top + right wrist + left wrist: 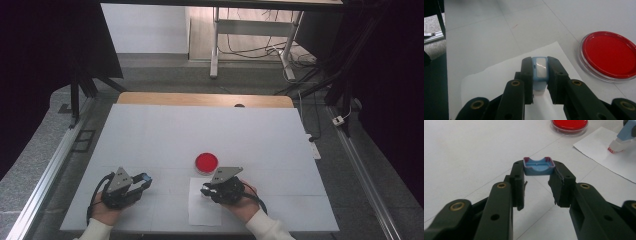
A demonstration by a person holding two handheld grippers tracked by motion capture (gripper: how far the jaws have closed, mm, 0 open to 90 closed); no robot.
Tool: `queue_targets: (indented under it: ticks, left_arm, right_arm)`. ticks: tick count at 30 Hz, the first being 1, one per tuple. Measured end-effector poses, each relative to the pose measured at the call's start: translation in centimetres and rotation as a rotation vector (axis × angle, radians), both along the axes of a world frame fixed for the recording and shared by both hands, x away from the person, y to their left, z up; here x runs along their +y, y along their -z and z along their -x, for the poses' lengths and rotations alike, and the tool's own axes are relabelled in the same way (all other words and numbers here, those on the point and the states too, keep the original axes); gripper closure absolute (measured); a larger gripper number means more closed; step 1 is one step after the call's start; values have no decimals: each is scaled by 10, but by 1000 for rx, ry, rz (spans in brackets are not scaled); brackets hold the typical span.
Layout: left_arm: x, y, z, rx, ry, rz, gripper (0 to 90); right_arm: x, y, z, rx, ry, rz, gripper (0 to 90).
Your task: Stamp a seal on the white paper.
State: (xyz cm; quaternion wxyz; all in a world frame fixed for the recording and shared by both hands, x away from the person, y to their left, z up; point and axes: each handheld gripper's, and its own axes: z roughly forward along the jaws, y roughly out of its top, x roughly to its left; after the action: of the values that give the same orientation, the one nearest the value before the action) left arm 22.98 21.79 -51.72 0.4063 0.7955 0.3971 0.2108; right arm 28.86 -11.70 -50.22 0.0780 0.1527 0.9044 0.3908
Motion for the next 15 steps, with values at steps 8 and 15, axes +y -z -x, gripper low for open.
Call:
queue_targets:
  ticks: [8, 15]
  left_arm:
    - [0, 0, 0, 0, 0, -2, 650]
    - [0, 0, 1, -2, 0, -3, 650]
  right_arm:
    - [1, 0, 0, -6, -3, 9, 756]
    - [2, 1, 1, -3, 1, 25, 756]
